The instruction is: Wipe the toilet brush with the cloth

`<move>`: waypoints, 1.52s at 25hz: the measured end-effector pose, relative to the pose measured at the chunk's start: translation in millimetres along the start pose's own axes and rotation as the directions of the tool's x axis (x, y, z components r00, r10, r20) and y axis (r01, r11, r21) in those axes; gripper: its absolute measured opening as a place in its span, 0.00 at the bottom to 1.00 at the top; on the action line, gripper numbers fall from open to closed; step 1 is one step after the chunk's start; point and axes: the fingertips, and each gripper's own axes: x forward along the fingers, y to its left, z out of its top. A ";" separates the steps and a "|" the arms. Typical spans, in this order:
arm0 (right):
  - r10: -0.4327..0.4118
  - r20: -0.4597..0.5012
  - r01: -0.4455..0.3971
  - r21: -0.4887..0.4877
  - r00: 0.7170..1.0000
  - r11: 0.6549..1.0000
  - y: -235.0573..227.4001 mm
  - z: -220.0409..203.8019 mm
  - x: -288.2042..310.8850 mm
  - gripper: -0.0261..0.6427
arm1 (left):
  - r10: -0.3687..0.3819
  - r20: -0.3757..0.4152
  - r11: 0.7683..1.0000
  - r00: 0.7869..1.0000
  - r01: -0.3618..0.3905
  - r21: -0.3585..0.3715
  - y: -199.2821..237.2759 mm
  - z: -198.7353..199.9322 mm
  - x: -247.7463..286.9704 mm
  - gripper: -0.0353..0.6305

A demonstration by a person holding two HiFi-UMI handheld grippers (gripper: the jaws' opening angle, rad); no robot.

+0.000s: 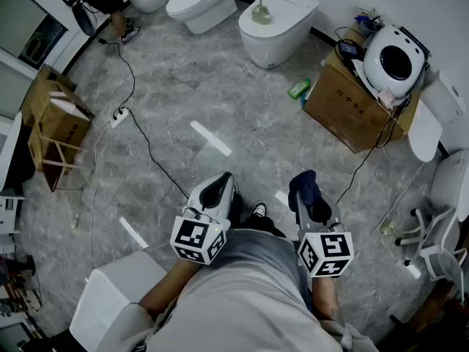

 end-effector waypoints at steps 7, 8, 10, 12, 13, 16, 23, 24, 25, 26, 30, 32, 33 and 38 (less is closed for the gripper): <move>0.000 -0.018 0.000 -0.001 1.000 1.000 -15.7 -1.1 15.7 0.18 | 0.017 -0.016 1.000 1.000 -0.017 -0.017 3.7 -5.9 15.2 0.05; -0.002 -0.023 0.002 -0.005 1.000 1.000 -16.6 -1.2 19.1 0.18 | 0.022 -0.020 0.999 1.000 -0.023 -0.024 6.9 -7.1 16.8 0.05; 0.000 -0.029 -0.001 -0.013 1.000 1.000 -17.8 1.1 27.8 0.18 | 0.034 -0.023 0.999 0.999 -0.035 -0.038 14.9 -8.6 22.2 0.05; 0.022 -0.020 -0.022 -0.003 1.000 1.000 -18.1 7.9 38.1 0.18 | 0.045 -0.022 0.998 0.999 -0.046 -0.052 23.6 -7.8 29.9 0.05; 0.040 -0.010 -0.040 0.011 0.999 0.999 -16.8 12.7 43.0 0.18 | 0.049 -0.019 0.997 0.999 -0.050 -0.060 28.3 -6.6 33.6 0.05; 0.084 0.018 -0.085 0.034 0.996 0.996 -10.3 28.3 57.0 0.18 | 0.059 -0.007 0.995 0.998 -0.059 -0.085 43.2 -2.5 43.1 0.05; 0.108 0.003 -0.108 0.000 0.994 0.994 5.6 59.5 106.3 0.20 | 0.071 0.019 0.992 0.997 -0.069 -0.102 86.8 20.9 68.5 0.05; 0.109 -0.002 -0.109 -0.004 0.994 0.994 7.4 64.1 115.0 0.20 | 0.071 0.020 0.992 0.997 -0.069 -0.105 94.4 24.6 73.6 0.05; 0.109 -0.007 -0.109 -0.005 0.994 0.994 9.5 69.2 124.2 0.20 | 0.071 0.020 0.992 0.997 -0.068 -0.109 102.6 28.5 78.9 0.05; 0.110 -0.009 -0.110 -0.006 0.994 0.994 12.1 74.7 133.6 0.20 | 0.070 0.021 0.991 0.997 -0.067 -0.113 111.3 32.5 84.3 0.05; 0.103 -0.017 -0.103 -0.015 0.995 0.995 24.4 99.2 173.2 0.20 | 0.061 0.032 0.990 0.998 -0.056 -0.127 149.8 52.6 107.1 0.05; 0.093 -0.014 -0.093 -0.018 0.996 0.995 33.5 114.1 193.3 0.20 | 0.056 0.045 0.990 0.997 -0.050 -0.134 172.5 66.4 116.6 0.05; 0.087 -0.010 -0.087 -0.020 0.996 0.996 38.9 122.2 203.1 0.20 | 0.056 0.053 0.990 0.997 -0.049 -0.136 184.9 73.9 120.6 0.05; 0.063 0.005 -0.063 -0.031 0.998 0.998 61.7 160.3 251.7 0.20 | 0.067 0.083 0.990 0.994 -0.056 -0.128 244.8 108.0 142.0 0.05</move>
